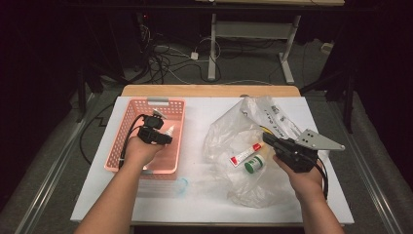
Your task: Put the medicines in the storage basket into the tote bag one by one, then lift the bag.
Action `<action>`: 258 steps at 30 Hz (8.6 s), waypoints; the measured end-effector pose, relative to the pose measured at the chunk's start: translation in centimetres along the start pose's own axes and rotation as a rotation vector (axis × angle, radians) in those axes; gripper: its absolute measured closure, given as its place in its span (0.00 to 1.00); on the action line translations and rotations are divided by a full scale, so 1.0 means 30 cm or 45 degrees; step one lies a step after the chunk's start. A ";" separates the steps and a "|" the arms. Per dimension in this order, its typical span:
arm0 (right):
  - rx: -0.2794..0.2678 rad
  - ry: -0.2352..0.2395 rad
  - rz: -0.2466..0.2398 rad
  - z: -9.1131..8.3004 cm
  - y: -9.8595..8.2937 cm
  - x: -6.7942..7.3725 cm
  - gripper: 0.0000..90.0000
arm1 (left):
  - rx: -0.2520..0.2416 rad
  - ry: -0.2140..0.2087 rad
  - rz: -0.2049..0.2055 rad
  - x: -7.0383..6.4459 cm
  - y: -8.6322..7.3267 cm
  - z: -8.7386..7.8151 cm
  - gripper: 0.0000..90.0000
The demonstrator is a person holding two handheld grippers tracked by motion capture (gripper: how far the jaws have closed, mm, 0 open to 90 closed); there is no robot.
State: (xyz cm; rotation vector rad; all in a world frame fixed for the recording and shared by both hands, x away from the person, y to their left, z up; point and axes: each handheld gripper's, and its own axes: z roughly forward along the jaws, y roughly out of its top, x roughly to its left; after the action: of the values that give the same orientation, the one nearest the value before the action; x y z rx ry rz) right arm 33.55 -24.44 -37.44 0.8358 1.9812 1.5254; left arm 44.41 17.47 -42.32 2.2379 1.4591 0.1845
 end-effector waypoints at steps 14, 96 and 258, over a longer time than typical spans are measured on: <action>-0.006 -0.001 0.003 0.002 0.001 -0.002 1.00 | -0.097 -0.031 0.034 -0.027 -0.062 -0.095 0.65; 0.014 0.011 0.010 0.018 -0.013 0.001 1.00 | -0.332 -0.287 0.398 -0.646 0.073 0.192 0.65; -0.168 -0.413 0.045 0.075 0.283 -0.288 1.00 | -1.165 -0.283 0.503 -0.560 0.227 -0.349 0.77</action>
State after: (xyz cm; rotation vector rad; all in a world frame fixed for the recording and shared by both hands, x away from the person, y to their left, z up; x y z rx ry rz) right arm 42.51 -27.67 -29.59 0.9964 1.6235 1.4198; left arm 39.19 3.38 -27.76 1.6604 0.5915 0.5740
